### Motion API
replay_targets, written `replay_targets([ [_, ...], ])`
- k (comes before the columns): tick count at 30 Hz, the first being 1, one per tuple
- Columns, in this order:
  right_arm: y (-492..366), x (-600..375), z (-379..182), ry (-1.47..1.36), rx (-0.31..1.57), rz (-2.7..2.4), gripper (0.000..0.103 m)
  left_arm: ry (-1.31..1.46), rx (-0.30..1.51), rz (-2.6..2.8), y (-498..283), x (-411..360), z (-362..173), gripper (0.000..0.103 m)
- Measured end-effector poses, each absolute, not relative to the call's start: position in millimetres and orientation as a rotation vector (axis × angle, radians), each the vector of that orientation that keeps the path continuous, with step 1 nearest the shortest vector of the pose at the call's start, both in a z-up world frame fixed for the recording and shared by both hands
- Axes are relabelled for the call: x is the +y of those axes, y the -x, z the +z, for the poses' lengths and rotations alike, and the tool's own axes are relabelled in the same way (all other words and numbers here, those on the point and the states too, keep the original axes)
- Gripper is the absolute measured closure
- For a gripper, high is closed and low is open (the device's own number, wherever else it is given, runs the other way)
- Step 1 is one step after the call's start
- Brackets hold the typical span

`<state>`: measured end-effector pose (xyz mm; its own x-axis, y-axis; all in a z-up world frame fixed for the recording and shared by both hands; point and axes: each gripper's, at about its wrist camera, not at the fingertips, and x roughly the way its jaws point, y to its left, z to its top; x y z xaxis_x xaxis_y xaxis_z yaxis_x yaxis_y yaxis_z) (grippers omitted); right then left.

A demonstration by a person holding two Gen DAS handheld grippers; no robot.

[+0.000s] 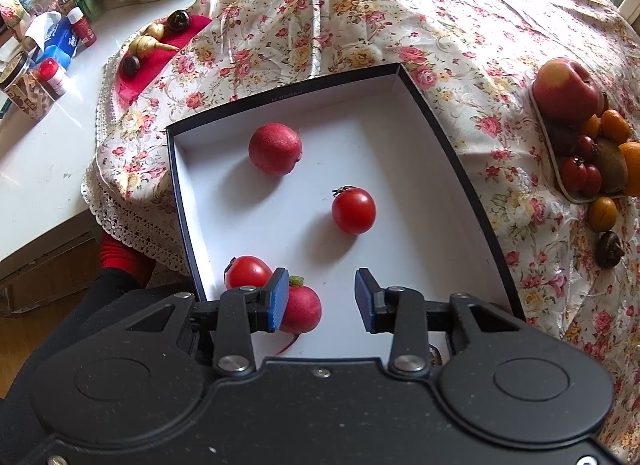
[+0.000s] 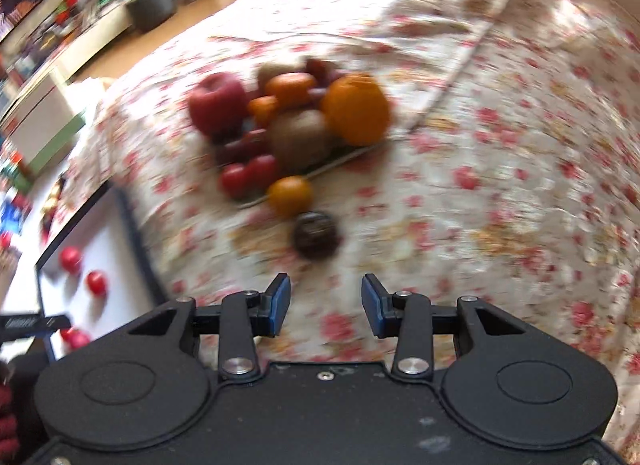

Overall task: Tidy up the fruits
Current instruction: 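Reach the right gripper to the dark brown fruit and grasp it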

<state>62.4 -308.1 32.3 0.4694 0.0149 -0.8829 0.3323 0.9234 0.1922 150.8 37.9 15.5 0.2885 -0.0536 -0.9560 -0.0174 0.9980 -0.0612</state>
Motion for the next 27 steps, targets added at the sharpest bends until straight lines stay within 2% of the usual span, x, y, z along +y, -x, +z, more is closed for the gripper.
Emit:
replay_targets([
  [8, -80, -320, 9, -0.35, 1.108, -0.249, 0.061, 0.091, 1.2, -0.034, -146, 46, 37, 0.057],
  [14, -100, -302, -3, -0.325, 1.124, -0.22, 0.061, 0.131, 1.206, 0.024, -148, 58, 33, 0.057],
  [27, -127, -285, -19, -0.285, 1.114, -0.247, 0.057, -0.025, 1.215, -0.013, -142, 30, 25, 0.057],
])
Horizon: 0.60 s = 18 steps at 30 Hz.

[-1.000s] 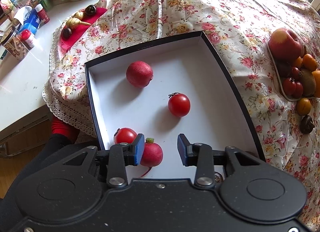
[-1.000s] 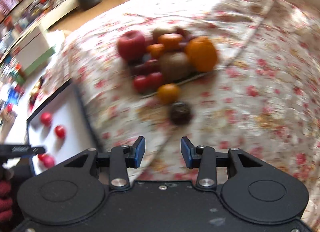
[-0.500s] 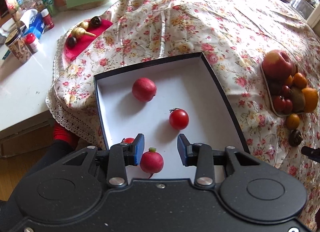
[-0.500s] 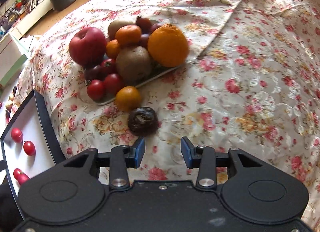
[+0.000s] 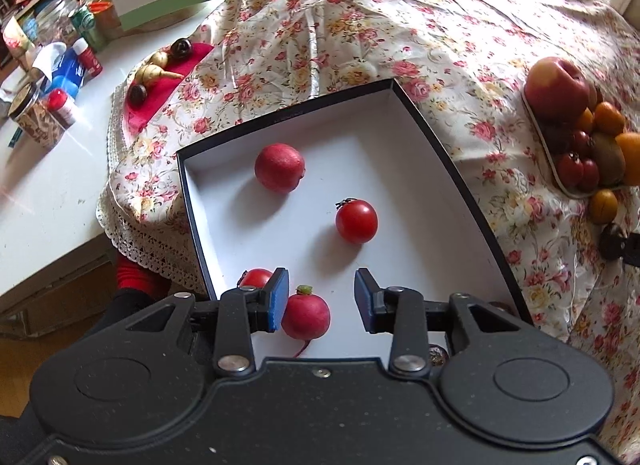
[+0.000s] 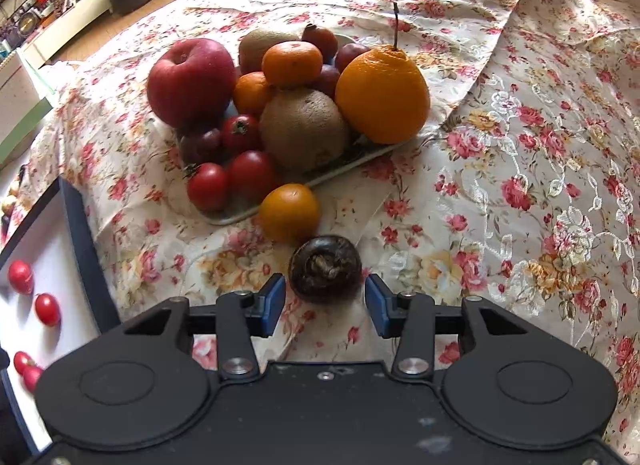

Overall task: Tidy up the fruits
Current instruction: 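Reach the right gripper to the dark brown fruit and grasp it, then grasp the orange tomato with the left gripper while the right gripper holds the brown fruit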

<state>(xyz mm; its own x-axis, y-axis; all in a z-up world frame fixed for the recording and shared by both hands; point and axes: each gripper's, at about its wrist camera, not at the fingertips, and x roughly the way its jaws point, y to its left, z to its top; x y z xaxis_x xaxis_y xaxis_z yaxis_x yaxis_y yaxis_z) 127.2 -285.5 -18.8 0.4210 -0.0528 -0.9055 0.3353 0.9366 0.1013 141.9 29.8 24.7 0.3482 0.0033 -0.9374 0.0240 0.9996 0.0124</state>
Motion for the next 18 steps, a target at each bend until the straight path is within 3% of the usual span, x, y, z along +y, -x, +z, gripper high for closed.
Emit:
replay_targets([
  [10, -130, -285, -25, -0.242, 1.146, -0.274, 0.06, -0.095, 1.233, -0.042, -139, 9, 21, 0.057],
  [18, -78, -323, -2, -0.216, 1.16, -0.316, 0.059, -0.047, 1.29, -0.2, -141, -58, 29, 0.057],
])
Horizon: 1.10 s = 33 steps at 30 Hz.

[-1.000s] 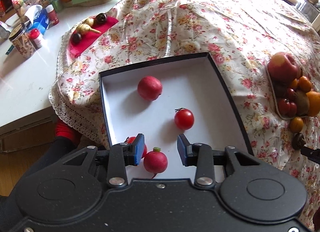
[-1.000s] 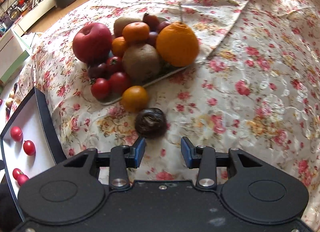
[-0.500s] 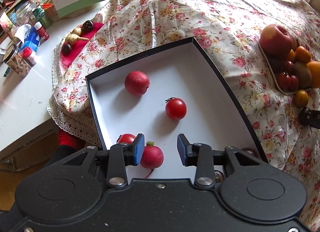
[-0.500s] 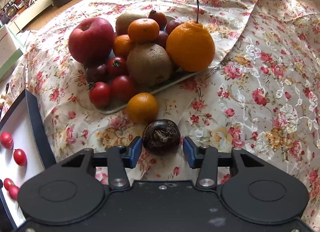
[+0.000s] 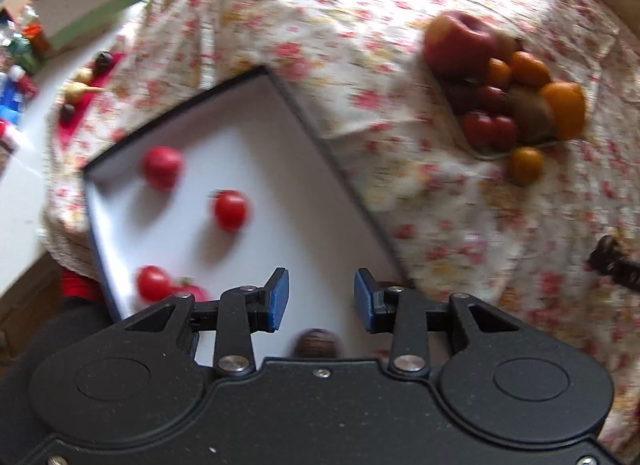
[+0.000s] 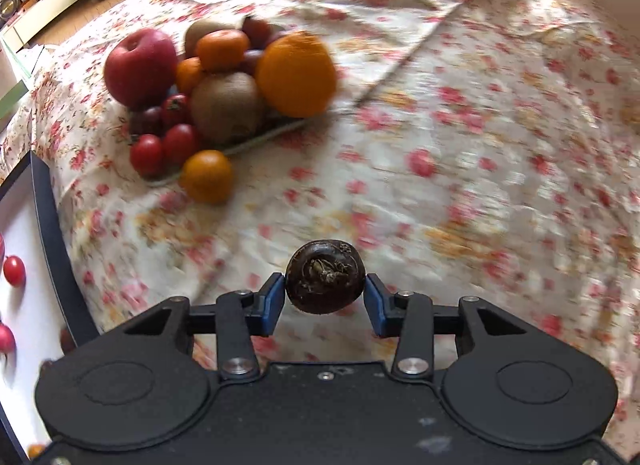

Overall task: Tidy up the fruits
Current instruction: 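Grasp the orange tomato with the left gripper while the right gripper holds the brown fruit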

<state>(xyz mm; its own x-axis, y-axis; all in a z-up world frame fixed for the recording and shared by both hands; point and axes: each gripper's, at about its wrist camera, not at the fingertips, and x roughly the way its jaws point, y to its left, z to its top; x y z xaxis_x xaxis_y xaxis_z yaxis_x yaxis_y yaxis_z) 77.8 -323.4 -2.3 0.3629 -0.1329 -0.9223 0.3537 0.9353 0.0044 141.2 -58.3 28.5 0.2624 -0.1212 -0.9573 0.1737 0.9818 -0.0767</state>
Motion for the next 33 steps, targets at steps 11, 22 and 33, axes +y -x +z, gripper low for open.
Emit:
replay_targets([
  [11, -35, -367, -22, -0.255, 1.188, -0.376, 0.059, -0.109, 1.297, -0.294, -163, -189, 28, 0.057],
  [22, -21, -372, -30, -0.26, 1.154, -0.339, 0.058, -0.051, 1.271, -0.269, -192, -233, 17, 0.057],
  [33, -20, -370, -27, -0.246, 1.138, -0.336, 0.057, -0.092, 1.305, -0.195, -203, -255, -8, 0.054],
])
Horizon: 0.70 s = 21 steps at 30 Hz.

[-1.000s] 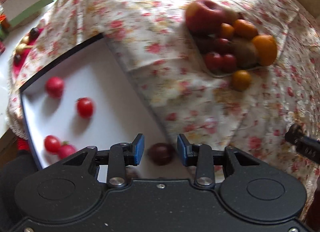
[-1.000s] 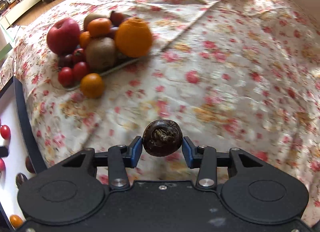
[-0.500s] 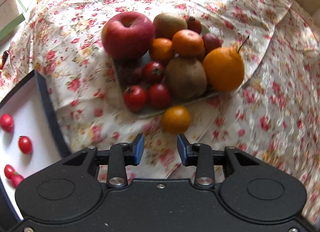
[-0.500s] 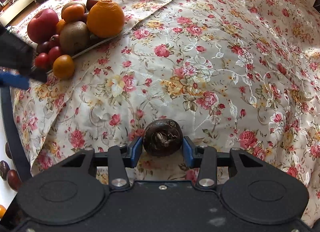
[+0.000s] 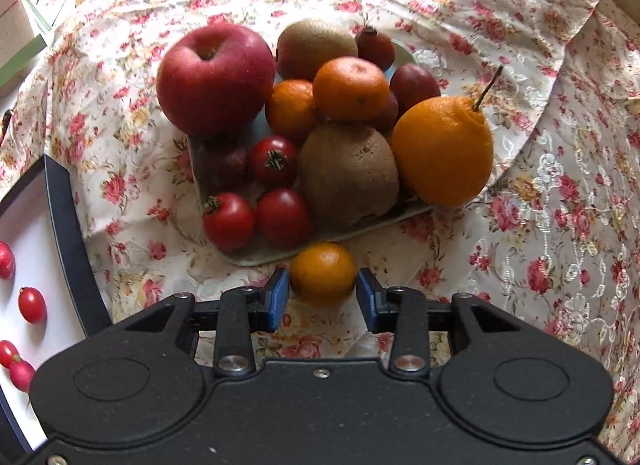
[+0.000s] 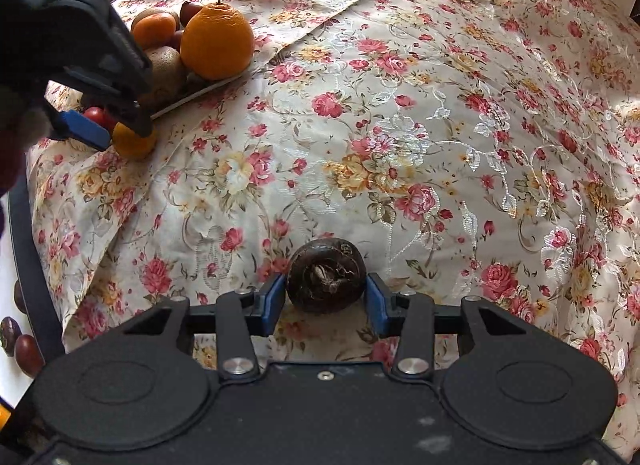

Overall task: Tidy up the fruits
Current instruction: 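Grasp the orange tomato with the left gripper while the right gripper holds the brown fruit, then carry the orange tomato and brown fruit into the white box and open both grippers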

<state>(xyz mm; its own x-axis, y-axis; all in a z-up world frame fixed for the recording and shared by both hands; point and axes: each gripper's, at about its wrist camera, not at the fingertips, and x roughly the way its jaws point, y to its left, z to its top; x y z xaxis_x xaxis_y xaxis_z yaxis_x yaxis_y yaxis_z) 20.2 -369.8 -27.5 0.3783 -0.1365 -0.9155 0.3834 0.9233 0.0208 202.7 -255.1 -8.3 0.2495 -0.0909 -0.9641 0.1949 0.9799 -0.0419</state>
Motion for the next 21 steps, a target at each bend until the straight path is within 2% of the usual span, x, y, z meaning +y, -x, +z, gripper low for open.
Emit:
replay_targets([
  [6, -20, -371, -27, -0.25, 1.138, -0.332, 0.057, -0.062, 1.368, -0.185, -207, -254, -26, 0.056],
  [12, -22, -372, -27, -0.256, 1.15, -0.333, 0.058, -0.034, 1.433, -0.184, -199, -230, -17, 0.058],
  [21, -29, -369, -23, -0.271, 1.199, -0.321, 0.058, -0.04, 1.457, -0.228, -165, -142, 15, 0.058],
])
